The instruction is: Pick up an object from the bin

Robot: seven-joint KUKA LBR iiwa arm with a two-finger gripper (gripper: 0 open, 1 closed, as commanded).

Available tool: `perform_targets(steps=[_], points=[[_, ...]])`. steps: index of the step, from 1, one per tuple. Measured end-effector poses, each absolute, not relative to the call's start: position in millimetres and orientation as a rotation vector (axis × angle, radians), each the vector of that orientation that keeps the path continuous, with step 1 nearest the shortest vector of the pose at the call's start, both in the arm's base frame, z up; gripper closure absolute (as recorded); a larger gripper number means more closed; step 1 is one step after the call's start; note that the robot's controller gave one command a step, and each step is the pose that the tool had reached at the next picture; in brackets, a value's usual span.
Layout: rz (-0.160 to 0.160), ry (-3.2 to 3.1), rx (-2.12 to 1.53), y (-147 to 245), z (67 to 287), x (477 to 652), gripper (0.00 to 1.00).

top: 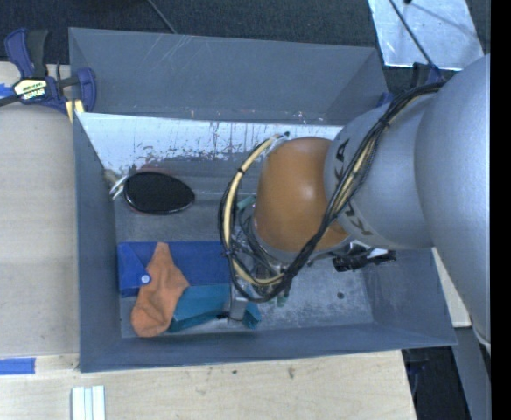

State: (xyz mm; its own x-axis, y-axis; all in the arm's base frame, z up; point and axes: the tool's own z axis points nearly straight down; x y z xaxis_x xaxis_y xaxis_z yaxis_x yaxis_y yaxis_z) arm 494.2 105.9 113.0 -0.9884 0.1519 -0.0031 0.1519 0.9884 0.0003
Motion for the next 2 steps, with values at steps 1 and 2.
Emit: perform_targets(steps=[1, 2], points=[[0.0, 3.14, -0.049, 116.7, 111.8, 491.9, 0.0], [0.002, 3.13, -0.189, 120.7, 84.8, 494.6, 0.0]])
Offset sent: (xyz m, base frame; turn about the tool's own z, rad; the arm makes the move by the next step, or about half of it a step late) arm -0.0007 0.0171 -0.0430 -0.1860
